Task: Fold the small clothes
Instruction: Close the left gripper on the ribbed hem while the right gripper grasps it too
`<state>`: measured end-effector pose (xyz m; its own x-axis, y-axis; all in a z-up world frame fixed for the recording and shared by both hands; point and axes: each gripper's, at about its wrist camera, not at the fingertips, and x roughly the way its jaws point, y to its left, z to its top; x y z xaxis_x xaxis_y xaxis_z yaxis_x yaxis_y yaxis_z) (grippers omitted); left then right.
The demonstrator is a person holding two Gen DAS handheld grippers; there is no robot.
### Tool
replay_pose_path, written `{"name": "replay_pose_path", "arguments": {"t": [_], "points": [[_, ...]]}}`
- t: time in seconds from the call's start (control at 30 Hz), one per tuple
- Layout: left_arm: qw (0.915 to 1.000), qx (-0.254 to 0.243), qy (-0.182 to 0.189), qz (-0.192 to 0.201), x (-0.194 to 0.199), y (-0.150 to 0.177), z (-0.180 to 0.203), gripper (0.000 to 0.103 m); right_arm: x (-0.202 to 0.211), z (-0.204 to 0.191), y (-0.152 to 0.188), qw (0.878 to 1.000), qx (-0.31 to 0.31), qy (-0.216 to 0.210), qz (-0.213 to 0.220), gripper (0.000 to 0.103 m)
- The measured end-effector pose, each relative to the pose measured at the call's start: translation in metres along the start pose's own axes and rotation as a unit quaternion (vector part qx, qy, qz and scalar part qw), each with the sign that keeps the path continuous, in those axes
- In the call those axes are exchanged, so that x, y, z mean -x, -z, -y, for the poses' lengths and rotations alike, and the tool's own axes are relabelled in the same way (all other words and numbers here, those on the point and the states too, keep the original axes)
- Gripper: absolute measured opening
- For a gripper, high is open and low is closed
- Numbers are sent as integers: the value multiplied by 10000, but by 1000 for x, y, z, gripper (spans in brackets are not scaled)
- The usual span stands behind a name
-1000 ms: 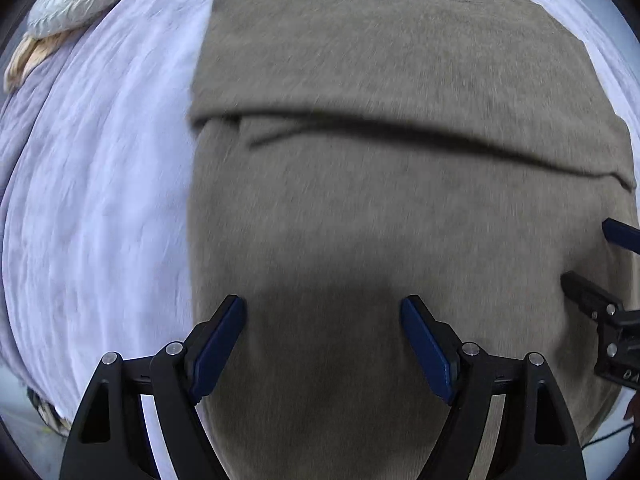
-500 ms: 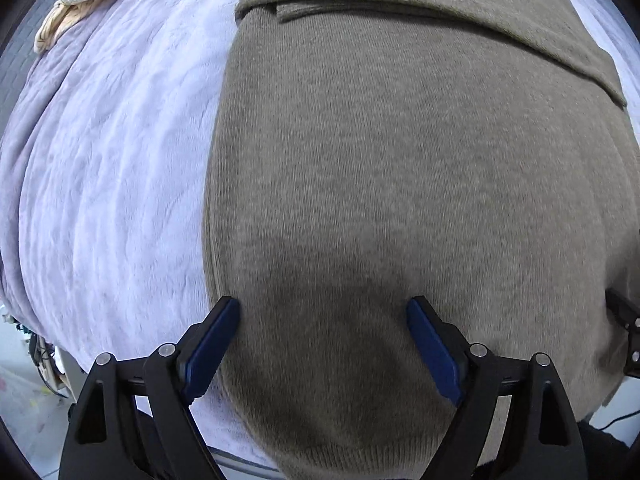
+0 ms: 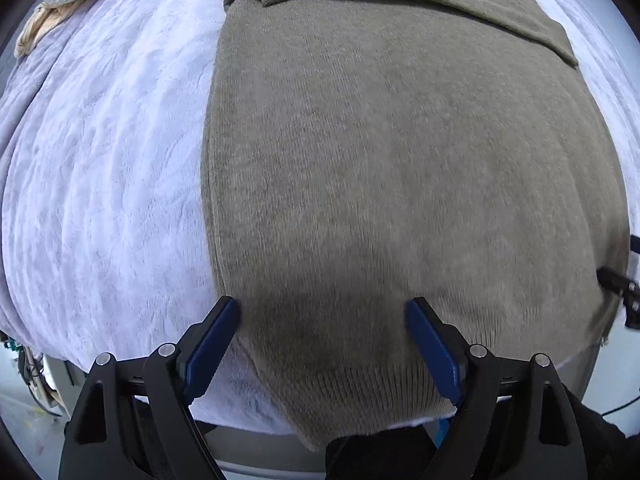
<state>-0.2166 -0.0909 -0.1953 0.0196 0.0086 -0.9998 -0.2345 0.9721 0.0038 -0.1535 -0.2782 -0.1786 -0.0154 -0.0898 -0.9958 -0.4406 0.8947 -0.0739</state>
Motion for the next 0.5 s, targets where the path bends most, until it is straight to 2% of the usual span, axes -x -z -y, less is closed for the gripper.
{"name": "replay_pose_path", "arguments": {"t": [0.03,0.1,0.13,0.23,0.37,0.5], "points": [[10000,-40,15,32,2,8,1,87,0,16,4,9999,-99,-26,-12,100],[9999,-69,123,26,3,23,3,87,8,12,15,9994,-324,-137,-1,100],[9998,-51,204,9,3,33,0,87,15,11,33,9988,-441,-196,-2,100],[9992,63,401,-51,-4,55,-9,87,21,28,41,9972,-693,-266,-59,100],[9984,113,557,-25,-13,72,-15,87,20,45,77,9952,-907,-318,-176,100],[9978,72,664,11,-23,69,-26,87,19,53,103,9935,-1071,-340,-164,100]]}}
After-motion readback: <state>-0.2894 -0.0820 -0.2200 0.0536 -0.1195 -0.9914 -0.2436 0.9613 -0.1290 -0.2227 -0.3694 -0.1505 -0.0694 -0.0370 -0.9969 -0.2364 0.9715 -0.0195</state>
